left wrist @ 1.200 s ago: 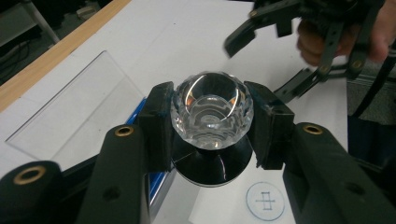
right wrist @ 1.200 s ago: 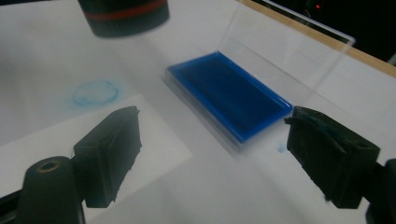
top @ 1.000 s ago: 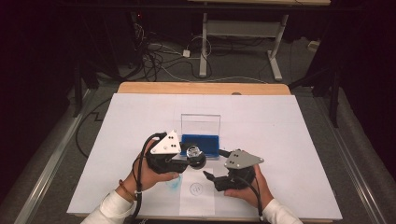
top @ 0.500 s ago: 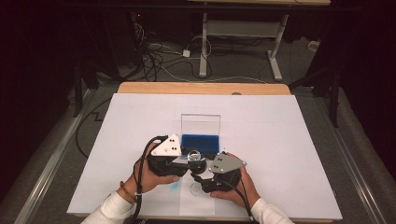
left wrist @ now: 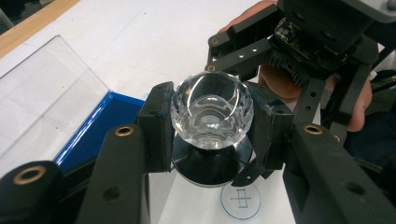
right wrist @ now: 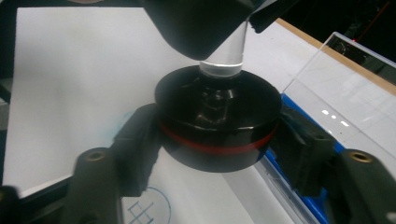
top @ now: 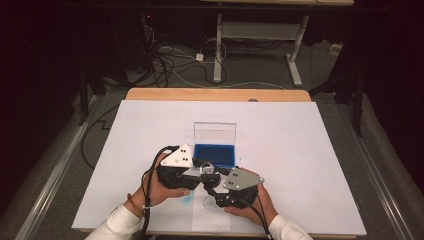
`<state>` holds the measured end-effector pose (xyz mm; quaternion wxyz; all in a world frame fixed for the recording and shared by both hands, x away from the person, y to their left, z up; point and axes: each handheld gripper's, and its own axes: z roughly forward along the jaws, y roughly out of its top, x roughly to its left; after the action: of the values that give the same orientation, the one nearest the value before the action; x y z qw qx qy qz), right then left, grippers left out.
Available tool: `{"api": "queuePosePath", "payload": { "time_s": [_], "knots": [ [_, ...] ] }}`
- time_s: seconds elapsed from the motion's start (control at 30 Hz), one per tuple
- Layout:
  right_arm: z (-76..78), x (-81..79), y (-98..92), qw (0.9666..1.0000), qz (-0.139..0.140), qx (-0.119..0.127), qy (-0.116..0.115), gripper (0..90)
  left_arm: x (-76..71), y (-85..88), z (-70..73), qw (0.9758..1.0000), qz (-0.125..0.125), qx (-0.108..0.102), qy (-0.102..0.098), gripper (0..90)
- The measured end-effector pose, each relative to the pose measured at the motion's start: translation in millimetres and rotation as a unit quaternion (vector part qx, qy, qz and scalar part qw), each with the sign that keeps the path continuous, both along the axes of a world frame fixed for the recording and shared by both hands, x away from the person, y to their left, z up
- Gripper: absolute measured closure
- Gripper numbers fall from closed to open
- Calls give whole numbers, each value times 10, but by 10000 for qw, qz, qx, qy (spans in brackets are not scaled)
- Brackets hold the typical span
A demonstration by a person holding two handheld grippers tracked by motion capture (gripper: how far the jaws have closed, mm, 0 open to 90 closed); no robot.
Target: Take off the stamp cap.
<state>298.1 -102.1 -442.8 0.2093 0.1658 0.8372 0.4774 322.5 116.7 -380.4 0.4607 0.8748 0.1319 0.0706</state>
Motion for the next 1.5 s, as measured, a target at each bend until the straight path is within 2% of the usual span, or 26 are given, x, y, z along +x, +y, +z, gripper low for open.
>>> {"api": "queuePosePath", "payload": {
  "time_s": [0.3,0.43,0.6,0.67,0.7,0.73,0.8,0.87,0.97,1.03,1.23,1.5],
  "knots": [
    [19,-28,-3,10000,-29,-66,8,387,9,29,0,10000,-68,-37,35,545],
    [57,-46,-16,9998,-47,-173,-55,389,7,46,1,9999,-63,-113,39,546],
    [80,-65,-14,9996,-74,-254,-98,390,-10,59,2,9999,-113,-120,-51,547],
    [86,-49,-36,9994,-222,-276,-40,392,-26,73,10,9998,-92,-71,-151,546],
    [82,-24,-63,9993,-278,-244,35,392,-15,119,31,9998,-45,-192,-99,547],
    [79,-3,-91,9991,-328,-252,33,392,-5,140,36,9997,-23,-229,-67,547],
    [90,8,-130,9993,-308,-193,45,392,-2,150,35,9997,64,-208,-107,546],
    [98,-10,-115,9992,-266,-300,2,391,11,164,19,9997,51,-228,-65,546],
    [74,-41,-79,9989,-167,-442,-37,391,9,162,23,9998,91,-178,-97,546],
    [57,-45,-75,9988,-143,-476,17,391,-2,167,29,9997,116,-146,-132,546],
    [67,-54,-105,9987,-149,-479,36,390,-13,216,38,9996,187,-95,-168,546],
    [96,-48,-235,9984,-250,-504,43,389,-5,277,31,9992,328,48,-224,547]
  ]
}}
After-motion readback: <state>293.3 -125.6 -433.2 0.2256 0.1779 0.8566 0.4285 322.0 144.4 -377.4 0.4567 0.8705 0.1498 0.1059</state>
